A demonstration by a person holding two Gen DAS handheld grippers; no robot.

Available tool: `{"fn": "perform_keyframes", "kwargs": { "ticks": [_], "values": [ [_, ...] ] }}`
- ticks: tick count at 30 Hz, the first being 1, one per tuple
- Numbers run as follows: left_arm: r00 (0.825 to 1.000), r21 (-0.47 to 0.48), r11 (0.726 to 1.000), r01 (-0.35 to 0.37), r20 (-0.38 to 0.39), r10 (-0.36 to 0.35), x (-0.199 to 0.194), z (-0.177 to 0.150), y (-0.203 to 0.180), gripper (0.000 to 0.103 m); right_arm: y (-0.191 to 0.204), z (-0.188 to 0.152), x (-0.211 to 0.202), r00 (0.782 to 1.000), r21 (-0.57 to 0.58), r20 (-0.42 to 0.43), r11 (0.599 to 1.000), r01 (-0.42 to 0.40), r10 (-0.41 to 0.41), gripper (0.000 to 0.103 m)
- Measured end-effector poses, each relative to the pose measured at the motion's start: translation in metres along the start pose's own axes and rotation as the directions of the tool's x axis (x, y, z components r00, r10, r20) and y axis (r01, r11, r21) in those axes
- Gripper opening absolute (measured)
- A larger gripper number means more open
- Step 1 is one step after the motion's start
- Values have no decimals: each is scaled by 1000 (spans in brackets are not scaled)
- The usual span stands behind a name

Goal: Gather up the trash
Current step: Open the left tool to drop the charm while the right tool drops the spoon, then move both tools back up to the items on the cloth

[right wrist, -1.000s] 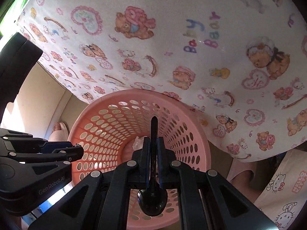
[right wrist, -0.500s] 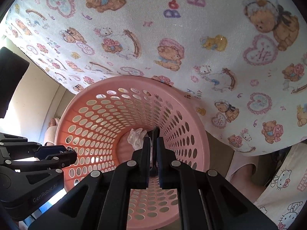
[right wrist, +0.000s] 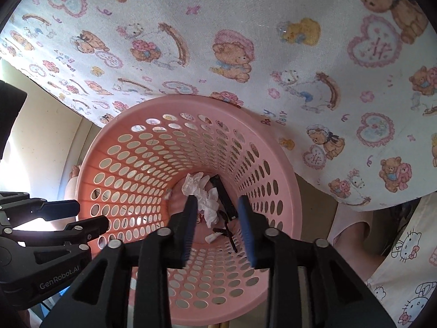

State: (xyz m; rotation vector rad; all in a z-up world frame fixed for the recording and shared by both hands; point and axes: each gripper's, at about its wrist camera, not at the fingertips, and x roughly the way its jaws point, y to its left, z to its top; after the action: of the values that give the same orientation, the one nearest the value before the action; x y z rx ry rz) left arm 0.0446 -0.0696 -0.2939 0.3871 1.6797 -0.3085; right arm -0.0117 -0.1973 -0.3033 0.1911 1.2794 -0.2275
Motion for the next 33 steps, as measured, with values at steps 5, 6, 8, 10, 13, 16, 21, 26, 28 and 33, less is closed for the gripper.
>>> {"fn": "perform_keyframes", "kwargs": {
  "ticks": [5,6,8,10,13,16,21,26,28,33],
  "values": [
    [1000,7,1000,-20,5,19,-3,-1,-2,45,-6,1,-7,1000,17,11,1000,7,-7,48],
    [1000,8,1000,-23,6,23,-4,-1,-2,45,-7,1,-8,1000,22,14,1000,9,-9,51],
    [999,2,1000,-30,22,30,-9,0,-1,45,-9,3,-13,999,27,27,999,18,-19,57],
    [998,-8,999,-43,50,43,-17,1,1,46,-10,5,-18,998,26,44,999,35,-36,60],
    [994,-30,999,-45,96,47,-32,3,6,46,-12,8,-26,997,35,59,998,56,-58,60],
    [981,-36,998,-57,184,63,-58,3,8,46,-13,13,-39,990,59,85,992,112,-117,61],
    [945,-49,997,-59,319,72,-103,-1,10,50,-19,20,-66,987,101,125,991,85,-98,62],
    [900,-54,997,-60,429,78,-137,-6,13,56,-19,24,-93,978,102,174,990,100,-117,62],
    [882,-66,995,-70,463,93,-147,-7,15,56,-18,26,-103,974,107,204,992,73,-94,65],
    [842,-112,993,-41,530,95,-169,-11,24,59,-8,28,-135,949,89,300,994,69,-93,75]
  ]
}}
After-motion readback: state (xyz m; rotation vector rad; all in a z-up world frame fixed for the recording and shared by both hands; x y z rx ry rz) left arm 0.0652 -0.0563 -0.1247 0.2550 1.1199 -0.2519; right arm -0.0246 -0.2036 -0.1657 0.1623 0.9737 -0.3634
